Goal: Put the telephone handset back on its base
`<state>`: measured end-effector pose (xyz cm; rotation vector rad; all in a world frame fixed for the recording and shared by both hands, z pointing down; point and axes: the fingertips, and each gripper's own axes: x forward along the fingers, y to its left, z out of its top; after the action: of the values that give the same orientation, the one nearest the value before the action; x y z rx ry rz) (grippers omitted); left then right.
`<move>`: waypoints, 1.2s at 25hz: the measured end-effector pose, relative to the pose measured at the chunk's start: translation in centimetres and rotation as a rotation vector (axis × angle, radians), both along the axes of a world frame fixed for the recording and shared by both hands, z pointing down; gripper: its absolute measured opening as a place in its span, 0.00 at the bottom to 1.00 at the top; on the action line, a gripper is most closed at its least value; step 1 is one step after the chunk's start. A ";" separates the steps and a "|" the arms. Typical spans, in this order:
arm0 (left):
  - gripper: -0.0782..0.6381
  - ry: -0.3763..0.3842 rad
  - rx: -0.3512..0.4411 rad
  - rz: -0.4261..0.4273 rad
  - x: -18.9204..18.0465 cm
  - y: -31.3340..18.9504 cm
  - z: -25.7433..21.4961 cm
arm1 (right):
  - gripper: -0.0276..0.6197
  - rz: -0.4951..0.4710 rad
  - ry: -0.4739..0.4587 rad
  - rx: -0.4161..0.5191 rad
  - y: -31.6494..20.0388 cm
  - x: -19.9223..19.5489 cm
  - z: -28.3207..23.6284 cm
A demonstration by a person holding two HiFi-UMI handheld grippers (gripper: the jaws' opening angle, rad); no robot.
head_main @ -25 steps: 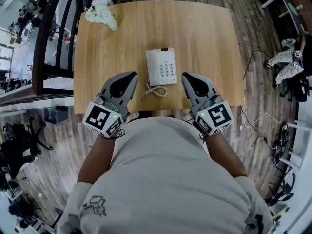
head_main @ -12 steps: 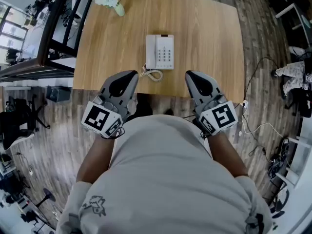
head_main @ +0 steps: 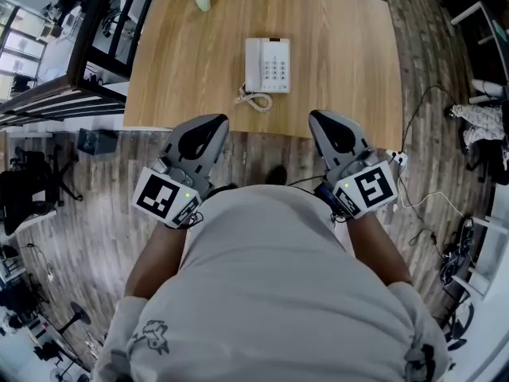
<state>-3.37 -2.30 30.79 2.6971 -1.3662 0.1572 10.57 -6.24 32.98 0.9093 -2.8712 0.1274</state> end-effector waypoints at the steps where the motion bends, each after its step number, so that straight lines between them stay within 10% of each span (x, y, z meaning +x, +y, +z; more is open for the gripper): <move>1: 0.12 0.004 0.003 0.002 -0.5 0.5 0.0 | 0.05 0.003 0.006 0.002 0.5 -0.4 0.0; 30: 0.12 0.075 0.038 0.065 -14.3 15.1 -0.1 | 0.05 0.111 0.004 0.029 16.5 -12.0 -0.3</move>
<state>-17.72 12.80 30.72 2.7495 -1.2739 0.0356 -1.46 10.30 32.64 1.0729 -2.8255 0.0948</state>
